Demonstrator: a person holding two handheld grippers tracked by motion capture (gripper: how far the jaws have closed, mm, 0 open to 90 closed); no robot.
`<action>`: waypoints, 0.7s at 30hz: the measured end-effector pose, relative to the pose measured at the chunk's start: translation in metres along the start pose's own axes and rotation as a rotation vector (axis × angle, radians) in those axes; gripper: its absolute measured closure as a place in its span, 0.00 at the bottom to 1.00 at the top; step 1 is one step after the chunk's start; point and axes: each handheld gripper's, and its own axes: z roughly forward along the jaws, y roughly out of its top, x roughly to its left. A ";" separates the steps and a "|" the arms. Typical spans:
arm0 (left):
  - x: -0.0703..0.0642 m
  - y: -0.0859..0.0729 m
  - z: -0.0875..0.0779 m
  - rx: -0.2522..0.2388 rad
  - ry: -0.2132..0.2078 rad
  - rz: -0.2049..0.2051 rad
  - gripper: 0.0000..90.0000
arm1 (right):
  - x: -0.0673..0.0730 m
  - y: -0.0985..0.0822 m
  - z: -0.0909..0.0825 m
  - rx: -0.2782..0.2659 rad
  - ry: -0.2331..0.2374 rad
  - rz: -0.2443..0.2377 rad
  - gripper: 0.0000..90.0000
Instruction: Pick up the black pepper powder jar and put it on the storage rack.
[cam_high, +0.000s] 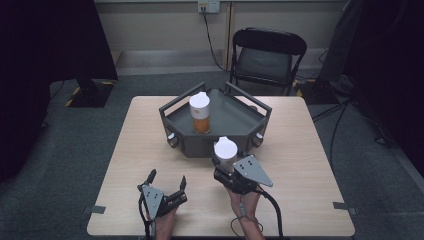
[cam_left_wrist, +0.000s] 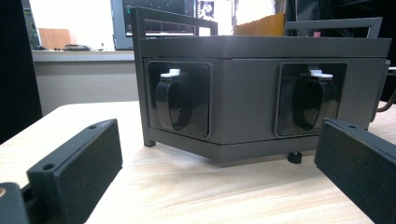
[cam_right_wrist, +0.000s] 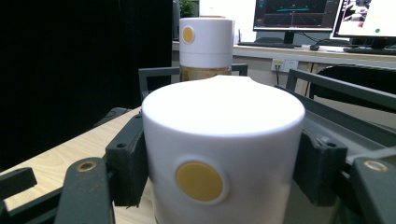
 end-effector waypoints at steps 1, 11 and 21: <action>0.000 0.000 0.000 0.000 0.000 0.000 0.00 | 0.000 0.000 0.000 0.000 0.000 0.000 0.34; 0.000 0.000 0.000 -0.001 0.001 0.000 0.00 | -0.008 0.024 0.014 -0.012 -0.004 0.000 0.34; 0.000 0.000 0.000 0.000 0.001 0.000 0.00 | -0.018 0.040 0.032 -0.015 -0.017 0.016 0.34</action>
